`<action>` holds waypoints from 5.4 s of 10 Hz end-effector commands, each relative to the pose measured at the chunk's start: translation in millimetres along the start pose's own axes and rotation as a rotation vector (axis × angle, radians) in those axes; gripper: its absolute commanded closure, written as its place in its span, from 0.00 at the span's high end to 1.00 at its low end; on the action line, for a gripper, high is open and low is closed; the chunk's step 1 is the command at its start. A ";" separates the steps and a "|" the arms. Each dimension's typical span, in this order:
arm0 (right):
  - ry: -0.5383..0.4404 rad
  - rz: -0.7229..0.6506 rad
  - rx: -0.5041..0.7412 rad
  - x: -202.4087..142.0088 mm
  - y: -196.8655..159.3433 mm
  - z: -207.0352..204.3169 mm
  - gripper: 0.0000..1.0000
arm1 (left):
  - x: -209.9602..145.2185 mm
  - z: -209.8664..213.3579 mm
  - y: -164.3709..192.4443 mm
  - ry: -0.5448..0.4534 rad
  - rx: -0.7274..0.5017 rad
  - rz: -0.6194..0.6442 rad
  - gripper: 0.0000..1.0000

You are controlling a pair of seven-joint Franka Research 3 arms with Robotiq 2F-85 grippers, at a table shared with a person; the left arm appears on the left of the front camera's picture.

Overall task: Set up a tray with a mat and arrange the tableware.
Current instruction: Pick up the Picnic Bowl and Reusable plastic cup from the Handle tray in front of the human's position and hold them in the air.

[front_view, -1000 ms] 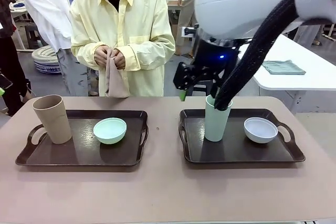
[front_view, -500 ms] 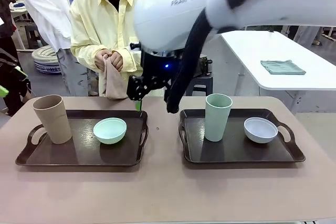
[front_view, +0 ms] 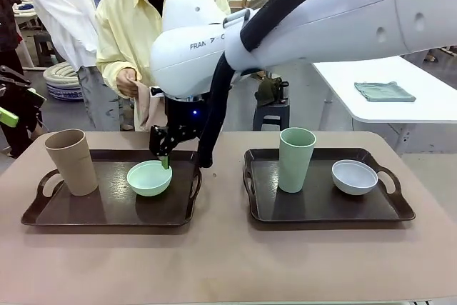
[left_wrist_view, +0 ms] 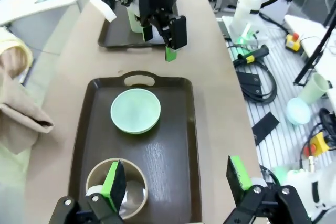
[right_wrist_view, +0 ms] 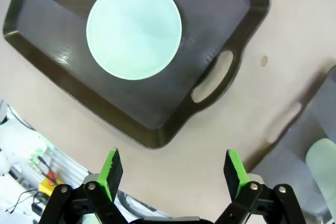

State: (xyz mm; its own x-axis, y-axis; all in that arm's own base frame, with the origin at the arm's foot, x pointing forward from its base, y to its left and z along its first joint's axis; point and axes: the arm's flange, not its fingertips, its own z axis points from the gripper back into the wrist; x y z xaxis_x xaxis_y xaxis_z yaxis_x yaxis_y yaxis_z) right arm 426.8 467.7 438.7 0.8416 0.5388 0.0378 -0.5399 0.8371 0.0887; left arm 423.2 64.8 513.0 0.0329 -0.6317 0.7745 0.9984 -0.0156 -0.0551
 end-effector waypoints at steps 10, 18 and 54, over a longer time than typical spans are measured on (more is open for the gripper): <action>0.016 0.029 -0.011 12.9 2.9 -5.3 1.00 | -15.2 -13.8 9.5 0.000 -0.015 0.032 1.00; 0.076 0.004 -0.040 23.1 1.0 -38.1 1.00 | -71.7 -24.5 33.9 0.025 0.202 -0.051 1.00; -0.098 -0.259 -0.016 83.1 -7.9 -113.4 1.00 | -152.2 -118.4 74.8 -0.198 0.048 -0.089 1.00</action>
State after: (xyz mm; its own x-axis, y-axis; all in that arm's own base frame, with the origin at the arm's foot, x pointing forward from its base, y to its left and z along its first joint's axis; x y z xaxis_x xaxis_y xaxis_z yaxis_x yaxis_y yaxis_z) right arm 497.2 510.7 329.1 0.9382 0.3339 0.0904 -0.3414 0.9360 0.0859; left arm 486.1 69.7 321.4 -0.0206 -0.4904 0.8713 0.9998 -0.0119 0.0169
